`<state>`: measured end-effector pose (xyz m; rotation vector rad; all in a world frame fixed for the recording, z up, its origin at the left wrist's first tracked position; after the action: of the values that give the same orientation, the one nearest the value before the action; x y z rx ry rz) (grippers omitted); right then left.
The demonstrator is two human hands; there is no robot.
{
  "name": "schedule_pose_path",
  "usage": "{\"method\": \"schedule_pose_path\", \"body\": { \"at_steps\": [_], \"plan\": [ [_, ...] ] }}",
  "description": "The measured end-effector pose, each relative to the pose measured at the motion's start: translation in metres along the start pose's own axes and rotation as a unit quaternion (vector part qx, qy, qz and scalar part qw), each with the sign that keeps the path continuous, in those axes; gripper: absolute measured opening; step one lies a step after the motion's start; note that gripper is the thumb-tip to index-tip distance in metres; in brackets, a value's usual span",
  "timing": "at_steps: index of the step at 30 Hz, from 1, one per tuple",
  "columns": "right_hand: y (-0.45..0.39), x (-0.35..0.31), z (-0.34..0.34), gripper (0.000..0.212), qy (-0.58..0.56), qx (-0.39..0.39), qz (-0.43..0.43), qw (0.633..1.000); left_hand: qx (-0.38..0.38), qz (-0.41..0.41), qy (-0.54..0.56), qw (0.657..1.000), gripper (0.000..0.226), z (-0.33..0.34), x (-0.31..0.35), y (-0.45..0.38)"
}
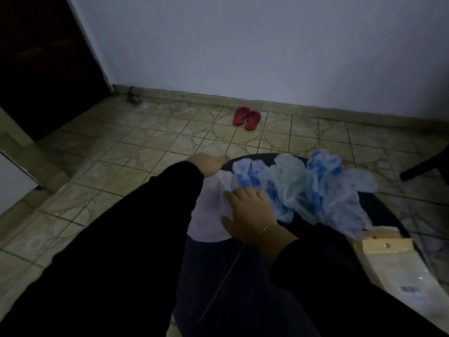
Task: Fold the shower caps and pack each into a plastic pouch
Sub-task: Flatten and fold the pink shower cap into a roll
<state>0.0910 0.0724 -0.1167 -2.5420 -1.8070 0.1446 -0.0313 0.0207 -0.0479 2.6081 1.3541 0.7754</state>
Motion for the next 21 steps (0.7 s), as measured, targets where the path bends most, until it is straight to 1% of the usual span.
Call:
{"method": "schedule_pose_path", "body": {
  "at_steps": [1,2,3,4,6,8,9,10,12,13,15,16,18,19,20,21],
  "plan": [
    [-0.001,-0.003,0.01,0.06,0.008,0.053,-0.003,0.999,0.013,-0.002,0.015,1.0,0.076,0.007,-0.006,-0.006],
    [0.001,-0.004,0.02,0.057,0.015,0.104,0.001,0.994,0.019,0.0,0.006,1.0,0.079,0.015,-0.01,-0.012],
    [0.004,-0.006,0.029,0.051,0.023,0.148,0.012,0.989,0.025,0.001,0.006,1.0,0.079,0.021,-0.014,-0.014],
    [0.005,-0.006,0.035,0.044,0.02,0.19,0.022,0.981,0.032,0.015,0.013,0.999,0.073,0.025,-0.017,-0.017],
    [0.009,-0.009,0.04,0.027,-0.008,0.231,0.03,0.972,0.063,0.04,0.049,0.996,0.059,0.029,-0.021,-0.017],
    [0.022,-0.009,0.04,0.016,-0.076,0.25,0.032,0.965,0.107,0.015,0.142,0.984,0.064,0.03,-0.026,-0.01],
    [0.031,-0.01,0.039,0.016,-0.122,0.259,0.037,0.957,0.12,0.0,0.196,0.973,0.063,0.033,-0.03,-0.004],
    [0.041,-0.01,0.037,0.017,-0.173,0.253,0.043,0.951,0.131,-0.013,0.229,0.964,0.059,0.035,-0.034,0.003],
    [0.065,-0.012,0.035,0.018,-0.247,0.2,0.093,0.944,0.144,-0.015,0.278,0.95,0.049,0.041,-0.044,0.021],
    [0.079,-0.013,0.035,0.017,-0.277,0.176,0.127,0.936,0.145,-0.011,0.28,0.949,0.043,0.044,-0.049,0.03],
    [0.106,-0.014,0.036,0.01,-0.354,0.169,0.183,0.901,0.137,0.006,0.256,0.957,0.032,0.052,-0.06,0.052],
    [0.12,-0.014,0.035,0.007,-0.396,0.173,0.209,0.877,0.134,-0.009,0.231,0.964,0.03,0.056,-0.066,0.067],
    [0.145,-0.015,0.04,0.011,-0.482,0.188,0.255,0.817,0.126,-0.028,0.197,0.972,0.03,0.069,-0.073,0.095],
    [0.157,-0.014,0.042,0.015,-0.517,0.203,0.27,0.787,0.097,-0.053,0.221,0.969,0.031,0.082,-0.079,0.104],
    [0.168,-0.013,0.043,0.019,-0.545,0.219,0.278,0.76,0.075,-0.067,0.284,0.953,0.032,0.096,-0.086,0.114],
    [0.177,-0.011,0.045,0.024,-0.568,0.231,0.281,0.739,0.037,-0.053,0.298,0.952,0.032,0.108,-0.09,0.123]
  ]
}}
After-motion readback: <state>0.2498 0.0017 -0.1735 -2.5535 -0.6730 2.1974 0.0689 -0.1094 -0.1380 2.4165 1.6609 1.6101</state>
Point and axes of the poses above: each hand's wrist, its own y-axis away from the middle knuckle, its own z-axis out of the palm, x = y × z, the point moved 3 cm from there along -y, towards the middle knuckle, and after that the axes turned 8 degrees about z, right-handed, at the moved point
